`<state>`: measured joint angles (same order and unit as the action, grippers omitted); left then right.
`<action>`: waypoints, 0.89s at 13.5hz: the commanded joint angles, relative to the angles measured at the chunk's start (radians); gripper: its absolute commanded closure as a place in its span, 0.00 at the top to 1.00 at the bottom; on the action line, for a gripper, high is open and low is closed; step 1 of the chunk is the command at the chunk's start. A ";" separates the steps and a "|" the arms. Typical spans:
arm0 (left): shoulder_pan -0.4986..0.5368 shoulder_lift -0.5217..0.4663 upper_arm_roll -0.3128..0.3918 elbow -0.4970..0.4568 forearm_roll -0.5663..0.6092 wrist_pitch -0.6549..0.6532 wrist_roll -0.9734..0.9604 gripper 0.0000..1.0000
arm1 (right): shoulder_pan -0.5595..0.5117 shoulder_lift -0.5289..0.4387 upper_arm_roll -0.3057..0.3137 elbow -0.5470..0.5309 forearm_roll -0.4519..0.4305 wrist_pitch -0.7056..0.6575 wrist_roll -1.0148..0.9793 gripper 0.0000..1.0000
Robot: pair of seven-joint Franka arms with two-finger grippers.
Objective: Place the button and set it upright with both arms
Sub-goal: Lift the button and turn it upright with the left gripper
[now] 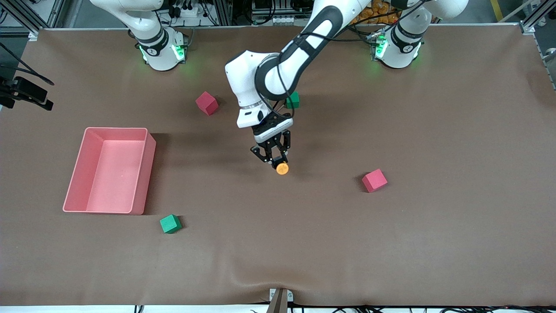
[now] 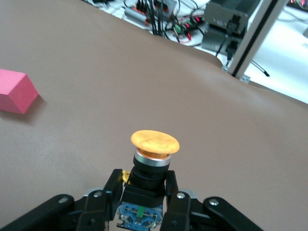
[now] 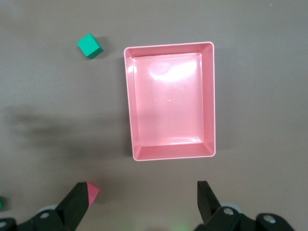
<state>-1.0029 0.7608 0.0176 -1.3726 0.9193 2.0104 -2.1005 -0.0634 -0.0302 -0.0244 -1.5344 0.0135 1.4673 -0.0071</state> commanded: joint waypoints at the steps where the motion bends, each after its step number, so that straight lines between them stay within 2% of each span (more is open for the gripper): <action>1: -0.039 0.018 0.012 -0.011 0.107 -0.079 -0.136 0.00 | -0.021 -0.005 0.009 0.010 0.005 -0.015 -0.001 1.00; 4: -0.046 0.023 0.015 -0.019 0.130 -0.097 -0.191 0.00 | -0.029 -0.005 0.011 0.010 0.006 -0.016 -0.004 1.00; 8: -0.042 0.112 0.013 -0.023 0.330 -0.122 -0.234 0.00 | -0.030 -0.005 0.011 0.008 0.005 -0.028 -0.008 1.00; 12: -0.083 0.168 0.012 -0.019 0.340 -0.131 -0.294 0.00 | -0.026 -0.005 0.012 0.008 0.006 -0.022 -0.016 1.00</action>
<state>-1.0450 0.8914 0.0254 -1.4112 1.2309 1.9036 -2.3642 -0.0727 -0.0302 -0.0249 -1.5344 0.0135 1.4492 -0.0088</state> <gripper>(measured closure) 0.590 0.000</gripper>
